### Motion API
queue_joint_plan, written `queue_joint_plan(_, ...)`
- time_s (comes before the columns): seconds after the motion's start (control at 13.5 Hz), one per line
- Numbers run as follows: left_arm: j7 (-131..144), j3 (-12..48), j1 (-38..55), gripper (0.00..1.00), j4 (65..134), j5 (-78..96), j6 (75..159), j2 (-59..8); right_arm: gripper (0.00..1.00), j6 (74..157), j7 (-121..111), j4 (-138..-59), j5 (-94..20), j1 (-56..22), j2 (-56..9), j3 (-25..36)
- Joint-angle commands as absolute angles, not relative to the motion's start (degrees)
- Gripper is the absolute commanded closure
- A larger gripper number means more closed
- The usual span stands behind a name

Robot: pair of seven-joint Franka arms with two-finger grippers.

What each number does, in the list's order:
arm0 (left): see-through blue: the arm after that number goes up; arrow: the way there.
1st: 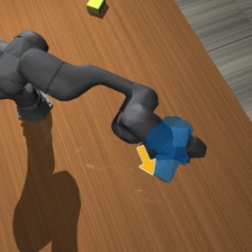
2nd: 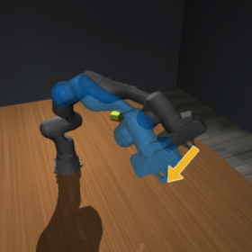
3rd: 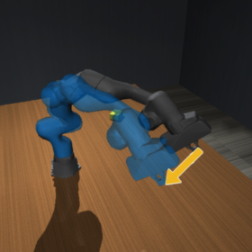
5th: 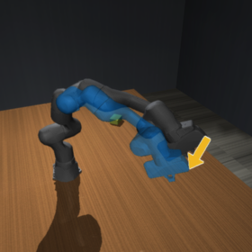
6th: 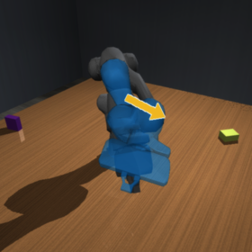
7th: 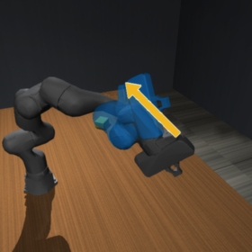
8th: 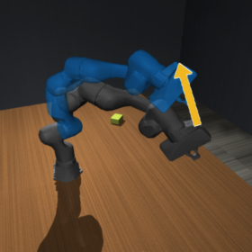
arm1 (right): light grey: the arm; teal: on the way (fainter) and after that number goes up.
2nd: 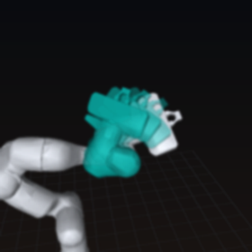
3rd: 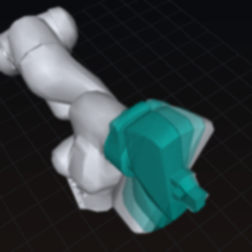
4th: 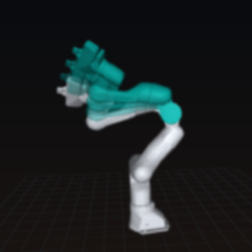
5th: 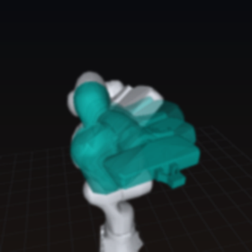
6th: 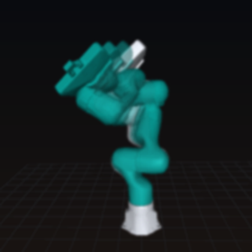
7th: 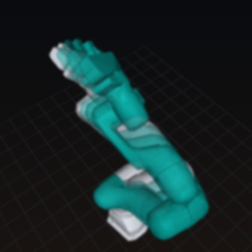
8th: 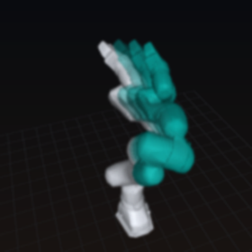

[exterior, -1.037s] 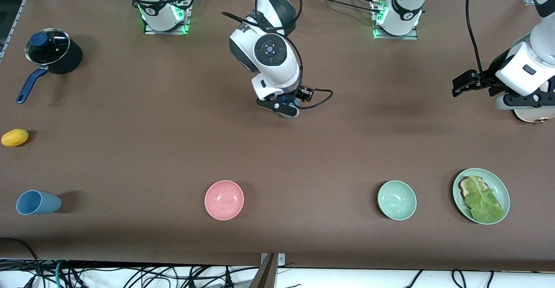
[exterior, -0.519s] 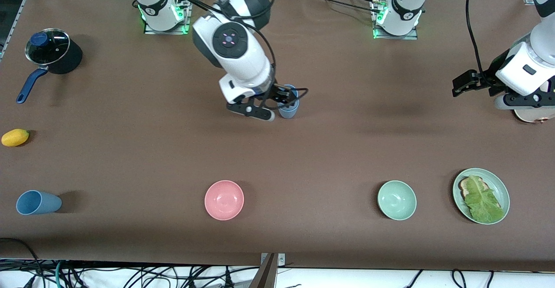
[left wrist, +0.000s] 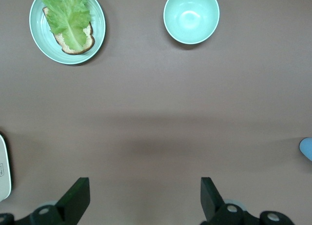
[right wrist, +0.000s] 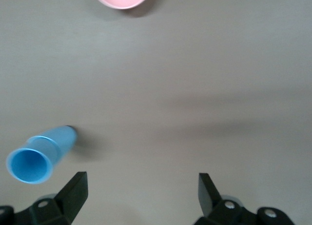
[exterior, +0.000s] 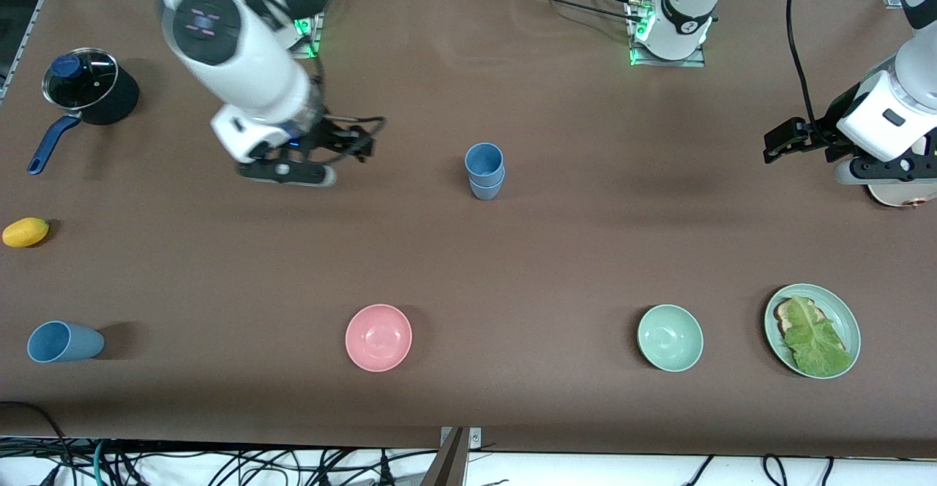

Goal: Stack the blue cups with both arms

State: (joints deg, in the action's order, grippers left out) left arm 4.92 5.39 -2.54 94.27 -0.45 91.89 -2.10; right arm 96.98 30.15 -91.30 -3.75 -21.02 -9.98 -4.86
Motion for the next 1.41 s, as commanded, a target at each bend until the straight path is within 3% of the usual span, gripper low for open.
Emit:
queue_joint_plan(0.0, 3.52, 5.71, -2.99, 0.0, 95.1, -0.97, 91.49, -0.79, 0.0, 94.85, 21.13, -98.6, -3.96, -18.99, -1.6, -0.99)
queue_joint_plan(0.37, 3.52, 5.71, -2.99, 0.0, 95.1, -0.88, 91.41, -0.88, 0.0, 91.06, 4.53, -100.19, -3.08, -16.71, 3.07, 9.03)
queue_joint_plan(0.67, 3.52, 5.71, -2.99, 0.0, 95.18, -0.88, 91.41, -0.79, 0.0, 90.79, -3.77, -100.11, -1.51, -10.64, 4.39, 9.4)
queue_joint_plan(1.33, 3.52, 5.89, -2.99, 0.0, 95.1, -0.97, 91.41, -0.88, 0.0, 91.58, -3.78, -100.29, 0.26, -10.37, 4.48, 9.4)
